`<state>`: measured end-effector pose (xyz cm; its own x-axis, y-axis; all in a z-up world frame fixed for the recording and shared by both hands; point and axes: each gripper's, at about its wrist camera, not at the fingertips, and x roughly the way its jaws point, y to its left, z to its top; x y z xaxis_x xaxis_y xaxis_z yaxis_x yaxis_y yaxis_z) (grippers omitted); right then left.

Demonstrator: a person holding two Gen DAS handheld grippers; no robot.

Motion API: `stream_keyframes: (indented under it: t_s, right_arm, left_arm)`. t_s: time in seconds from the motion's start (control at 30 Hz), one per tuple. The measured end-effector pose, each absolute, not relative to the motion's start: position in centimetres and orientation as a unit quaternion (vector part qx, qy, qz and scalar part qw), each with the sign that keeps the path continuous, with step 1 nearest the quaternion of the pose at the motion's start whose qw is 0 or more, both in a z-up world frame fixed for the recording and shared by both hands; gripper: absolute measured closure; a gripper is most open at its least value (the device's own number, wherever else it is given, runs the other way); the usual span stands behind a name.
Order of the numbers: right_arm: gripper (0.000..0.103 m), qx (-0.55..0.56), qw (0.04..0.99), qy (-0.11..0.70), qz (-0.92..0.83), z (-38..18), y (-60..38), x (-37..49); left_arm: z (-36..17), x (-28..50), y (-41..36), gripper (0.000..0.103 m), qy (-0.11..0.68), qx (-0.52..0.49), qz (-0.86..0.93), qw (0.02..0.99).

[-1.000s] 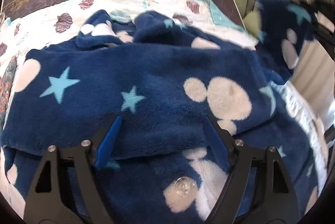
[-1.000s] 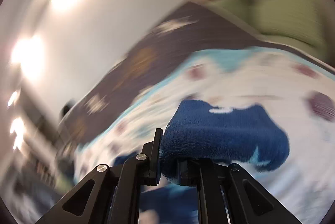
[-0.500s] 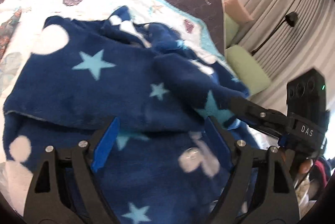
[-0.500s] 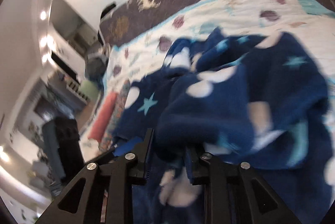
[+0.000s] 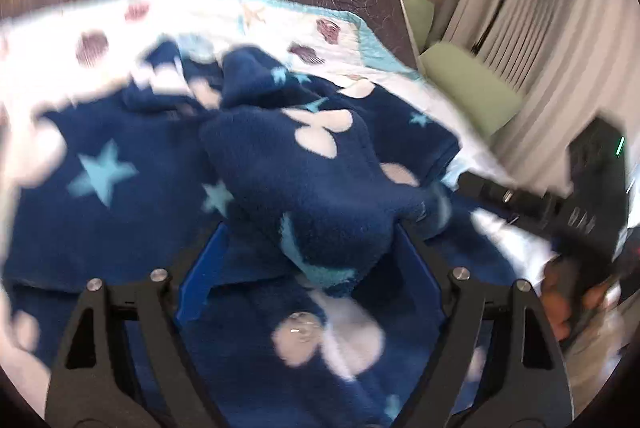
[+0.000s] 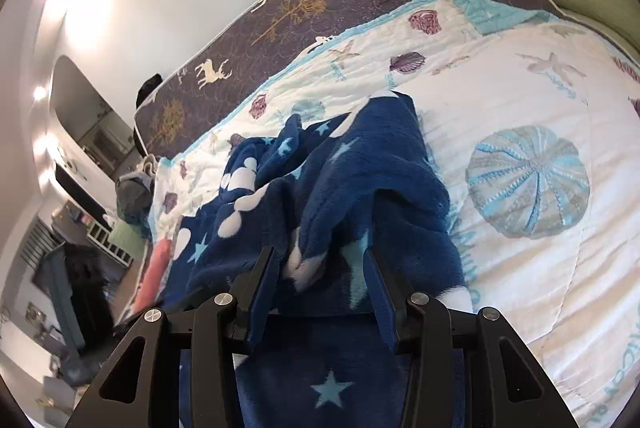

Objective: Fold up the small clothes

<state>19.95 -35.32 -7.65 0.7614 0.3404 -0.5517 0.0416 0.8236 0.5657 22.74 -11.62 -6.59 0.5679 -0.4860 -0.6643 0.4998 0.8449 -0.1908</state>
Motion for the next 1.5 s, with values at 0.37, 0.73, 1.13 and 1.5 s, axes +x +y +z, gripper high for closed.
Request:
stream_keyframes:
  t_s: [0.37,0.73,1.13,1.5]
  right_arm:
    - [0.058,0.317,0.885,0.333,0.072,-9.2,-37.0,19.5]
    - [0.056,0.328,0.876,0.346,0.069,-10.3,-37.5,19.7]
    - [0.055,0.331,0.874,0.35,0.067,-10.7,-37.5,19.7]
    - [0.054,0.347,0.866,0.352,0.078,-11.1,-37.9,19.6]
  left_arm:
    - [-4.5,24.2,-17.0,0.095,0.338,0.15,-0.239,0.898]
    - [-8.1,24.7,3.3,0.078,0.365,-0.225,-0.084,0.899]
    - [-5.3,23.4,-16.4,0.036,0.303,0.147,-0.251,0.907]
    - [-4.6,25.4,-4.7,0.1,0.33,-0.042,-0.109,0.937]
